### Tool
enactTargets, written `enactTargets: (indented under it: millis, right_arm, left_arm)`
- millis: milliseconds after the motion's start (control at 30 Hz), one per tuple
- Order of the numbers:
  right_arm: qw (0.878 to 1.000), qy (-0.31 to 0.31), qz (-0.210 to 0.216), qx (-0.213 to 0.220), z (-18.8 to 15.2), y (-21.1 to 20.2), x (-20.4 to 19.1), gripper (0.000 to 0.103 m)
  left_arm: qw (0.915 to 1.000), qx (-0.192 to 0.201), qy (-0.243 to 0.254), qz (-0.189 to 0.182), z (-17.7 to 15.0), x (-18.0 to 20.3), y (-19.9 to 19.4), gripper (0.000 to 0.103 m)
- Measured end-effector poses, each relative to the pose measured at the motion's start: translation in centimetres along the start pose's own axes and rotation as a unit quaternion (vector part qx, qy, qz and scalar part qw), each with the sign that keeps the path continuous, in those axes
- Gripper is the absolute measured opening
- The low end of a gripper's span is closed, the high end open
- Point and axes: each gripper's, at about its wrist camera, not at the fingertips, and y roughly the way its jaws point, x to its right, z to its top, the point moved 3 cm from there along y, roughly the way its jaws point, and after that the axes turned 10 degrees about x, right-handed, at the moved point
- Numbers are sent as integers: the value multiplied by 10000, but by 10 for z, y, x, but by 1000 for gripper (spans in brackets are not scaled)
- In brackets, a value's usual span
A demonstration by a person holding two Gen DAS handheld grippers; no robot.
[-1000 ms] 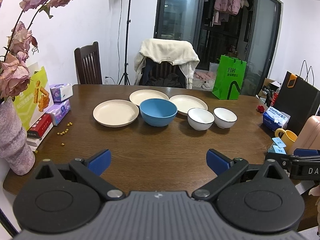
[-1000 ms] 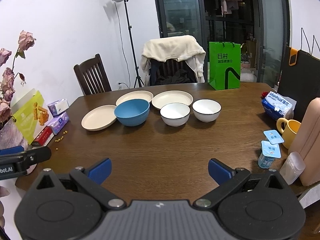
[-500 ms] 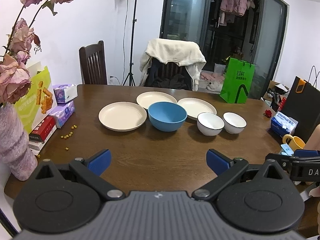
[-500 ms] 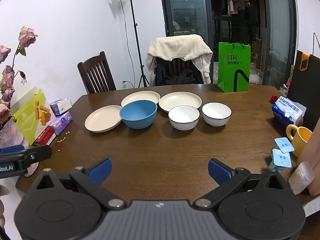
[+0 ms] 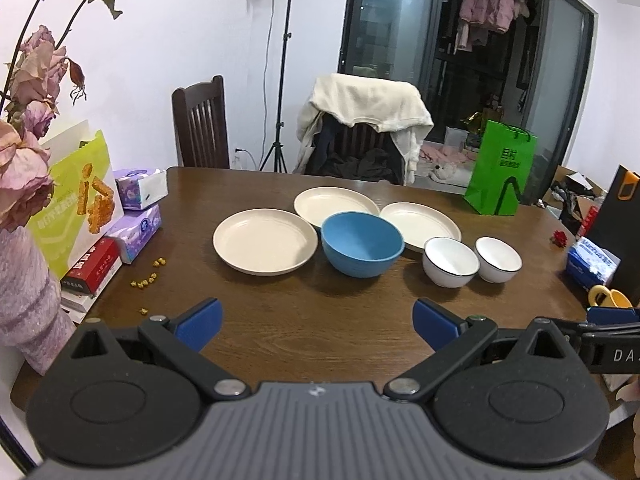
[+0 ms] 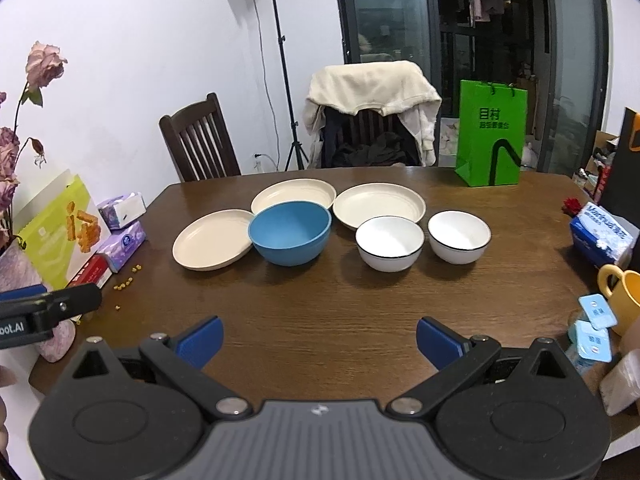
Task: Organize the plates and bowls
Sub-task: 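Move both tools forward toward the cream plates on the table, then lower the right tool onto a cream plate rim and close it while the left tool approaches another plate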
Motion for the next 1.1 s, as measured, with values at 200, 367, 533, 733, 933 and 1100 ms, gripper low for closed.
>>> enactTargets:
  millis: [200,367,533,733,933,1100]
  right_arm:
    - [9999,-37,36,-127,11,28,-8,103]
    - [9997,-58,89,-206,21,48,-16,103]
    - [9995,-33,179,-249,29,67,-26,103]
    - [9995,71,178,-252,39,86,-37,103]
    - [9991,120,184,-362,46,107,-46,103]
    - [9987,90,173,-479,52,125,-52,103]
  left_arm:
    - [9998,-94,-37,193,8,-14,20,103]
    - [9995,-104,-36,296,14,-24,34,103]
    - [9993,-159,-54,341,17,-34,46,103]
    - [9993,-206,-73,313,21,-44,58,103]
    - [9986,-292,-113,423,24,-55,71,103]
    - [9977,-345,-220,549,28,-64,81,103]
